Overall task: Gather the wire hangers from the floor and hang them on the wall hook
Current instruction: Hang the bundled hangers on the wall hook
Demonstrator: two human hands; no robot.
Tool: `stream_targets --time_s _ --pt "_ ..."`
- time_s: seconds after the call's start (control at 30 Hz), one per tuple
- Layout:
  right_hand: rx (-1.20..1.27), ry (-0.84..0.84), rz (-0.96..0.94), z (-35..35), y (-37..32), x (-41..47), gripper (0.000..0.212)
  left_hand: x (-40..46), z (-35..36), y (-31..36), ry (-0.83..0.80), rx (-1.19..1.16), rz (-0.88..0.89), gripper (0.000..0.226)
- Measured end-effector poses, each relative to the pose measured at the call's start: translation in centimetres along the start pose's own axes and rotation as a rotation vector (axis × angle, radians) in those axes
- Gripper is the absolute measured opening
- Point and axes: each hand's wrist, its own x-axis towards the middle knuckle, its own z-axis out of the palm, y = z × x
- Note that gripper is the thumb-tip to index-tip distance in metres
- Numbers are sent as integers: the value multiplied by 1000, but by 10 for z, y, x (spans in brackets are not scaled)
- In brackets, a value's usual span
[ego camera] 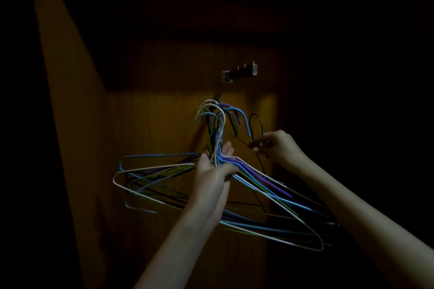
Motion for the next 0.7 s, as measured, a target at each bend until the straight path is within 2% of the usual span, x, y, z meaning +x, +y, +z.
stream_targets --time_s 0.03,0.07,0.13,0.2,0.27,0.37,0.47,0.57,0.7 --pt "-15 26 12 -1 -4 -2 28 -24 0 21 -93 -111 96 59" --pt "-38 38 11 -2 -5 -2 29 -38 2 37 -156 -105 81 63" --pt "-84 38 24 -1 -2 -4 25 -55 -5 39 -161 -25 111 66" --pt "-127 27 27 0 -5 -6 14 -53 -7 42 -161 -1 95 61" --pt "-141 42 -4 1 -8 -9 12 -57 -7 44 -140 -7 107 55" --pt "95 -26 -58 -2 -17 -19 8 -62 -9 42 -150 -42 100 53" --pt "348 22 -32 -6 -28 -29 4 -61 -9 43 -158 -73 86 52" --pt "434 84 -30 -11 -39 -36 6 -59 -7 41 -154 -80 96 59" --pt "485 1 -36 -12 -53 -43 5 -52 3 36 -141 -60 82 57"
